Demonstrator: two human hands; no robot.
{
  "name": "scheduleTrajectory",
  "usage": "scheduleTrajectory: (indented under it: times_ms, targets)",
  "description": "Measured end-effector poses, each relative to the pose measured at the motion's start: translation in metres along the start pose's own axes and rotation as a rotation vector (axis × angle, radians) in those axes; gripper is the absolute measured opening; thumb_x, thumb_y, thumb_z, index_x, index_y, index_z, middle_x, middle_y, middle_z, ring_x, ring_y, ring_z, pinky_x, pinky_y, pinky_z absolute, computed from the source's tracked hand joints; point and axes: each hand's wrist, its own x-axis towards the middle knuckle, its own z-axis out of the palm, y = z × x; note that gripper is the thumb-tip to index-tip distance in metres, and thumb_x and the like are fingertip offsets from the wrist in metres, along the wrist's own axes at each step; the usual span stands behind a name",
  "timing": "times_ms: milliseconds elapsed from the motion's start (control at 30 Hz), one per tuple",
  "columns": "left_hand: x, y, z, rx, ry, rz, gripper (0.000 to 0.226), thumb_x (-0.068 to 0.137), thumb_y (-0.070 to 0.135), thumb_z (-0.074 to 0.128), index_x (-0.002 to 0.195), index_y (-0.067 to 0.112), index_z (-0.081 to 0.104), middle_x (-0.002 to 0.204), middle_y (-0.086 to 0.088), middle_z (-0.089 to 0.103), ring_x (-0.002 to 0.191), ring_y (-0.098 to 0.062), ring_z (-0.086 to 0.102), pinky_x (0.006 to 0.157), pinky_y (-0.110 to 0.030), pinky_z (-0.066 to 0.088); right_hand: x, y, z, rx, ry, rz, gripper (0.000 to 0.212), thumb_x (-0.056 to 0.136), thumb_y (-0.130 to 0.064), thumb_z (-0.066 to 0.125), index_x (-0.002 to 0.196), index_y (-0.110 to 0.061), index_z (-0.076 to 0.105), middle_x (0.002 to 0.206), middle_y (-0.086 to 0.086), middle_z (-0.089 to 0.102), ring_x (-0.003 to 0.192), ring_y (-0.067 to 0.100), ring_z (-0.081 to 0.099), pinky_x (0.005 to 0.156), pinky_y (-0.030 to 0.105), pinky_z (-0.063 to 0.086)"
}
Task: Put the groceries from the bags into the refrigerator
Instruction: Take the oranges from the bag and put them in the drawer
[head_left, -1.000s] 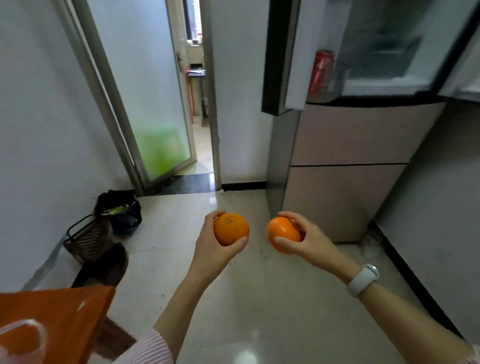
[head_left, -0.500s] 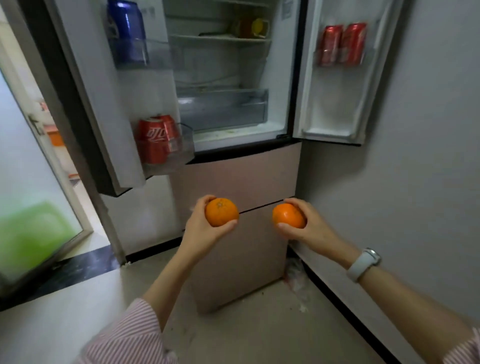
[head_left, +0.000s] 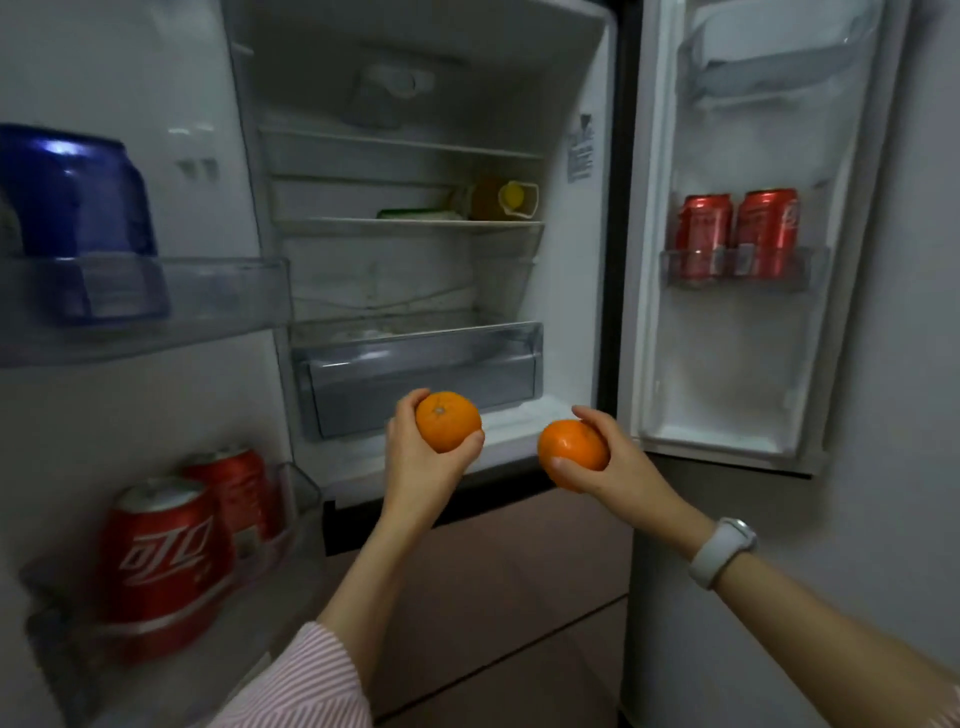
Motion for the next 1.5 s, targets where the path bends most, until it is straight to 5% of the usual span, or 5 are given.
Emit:
scheduleTrajectory:
  times_ms: [733, 1000, 1100, 1200, 1500]
  targets:
    - [0.289, -0.100, 0.027, 0.343, 0.441, 0.094, 0.071, 0.068, 0.023, 0.079, 0.130, 0.022, 0.044, 0.128, -0.004, 0.048, 0.109, -0.018, 0.052, 0.091, -0.032, 0.044, 0.458, 0.042, 0.102, -0.063, -0.152, -0.318, 0.065, 0.076, -0.029, 0.072, 0.132, -0.014, 0.042, 0.132, 0.010, 0.050, 0.115, 0.026, 0.050, 0.090, 0.028, 0.038]
    - [0.311, -0.110, 0.003, 0.452, 0.453, 0.110, 0.068, 0.067, 0.026, 0.080, 0.126, 0.028, 0.045, 0.127, -0.002, 0.052, 0.107, -0.021, 0.055, 0.090, -0.037, 0.047, 0.475, 0.053, 0.117, -0.282, -0.289, -0.471, 0.065, 0.084, -0.038, 0.061, 0.139, -0.016, 0.034, 0.145, 0.009, 0.035, 0.129, 0.027, 0.038, 0.106, 0.037, 0.032]
    - [0.313, -0.113, 0.002, 0.459, 0.418, 0.111, 0.070, 0.068, 0.029, 0.079, 0.127, 0.029, 0.044, 0.128, -0.001, 0.051, 0.107, -0.019, 0.054, 0.089, -0.037, 0.048, 0.458, 0.062, 0.116, -0.384, -0.092, -0.575, 0.067, 0.086, -0.046, 0.053, 0.142, -0.017, 0.029, 0.151, 0.011, 0.023, 0.137, 0.029, 0.026, 0.111, 0.045, 0.026]
    - [0.311, -0.116, -0.001, 0.457, 0.404, 0.118, 0.072, 0.067, 0.027, 0.080, 0.129, 0.028, 0.043, 0.129, -0.002, 0.050, 0.108, -0.020, 0.054, 0.090, -0.038, 0.048, 0.432, 0.080, 0.117, -0.448, 0.152, -0.844, 0.054, 0.084, -0.044, 0.047, 0.128, -0.012, 0.045, 0.132, 0.015, 0.047, 0.121, 0.028, 0.042, 0.099, 0.044, 0.036]
    - [0.301, -0.109, -0.006, 0.456, 0.416, 0.137, 0.069, 0.067, 0.026, 0.080, 0.127, 0.025, 0.046, 0.128, -0.002, 0.052, 0.109, -0.020, 0.054, 0.091, -0.038, 0.047, 0.409, 0.091, 0.115, -0.706, 0.036, -0.877, 0.038, 0.085, -0.027, 0.039, 0.109, -0.009, 0.063, 0.108, 0.007, 0.068, 0.095, 0.025, 0.065, 0.081, 0.036, 0.051]
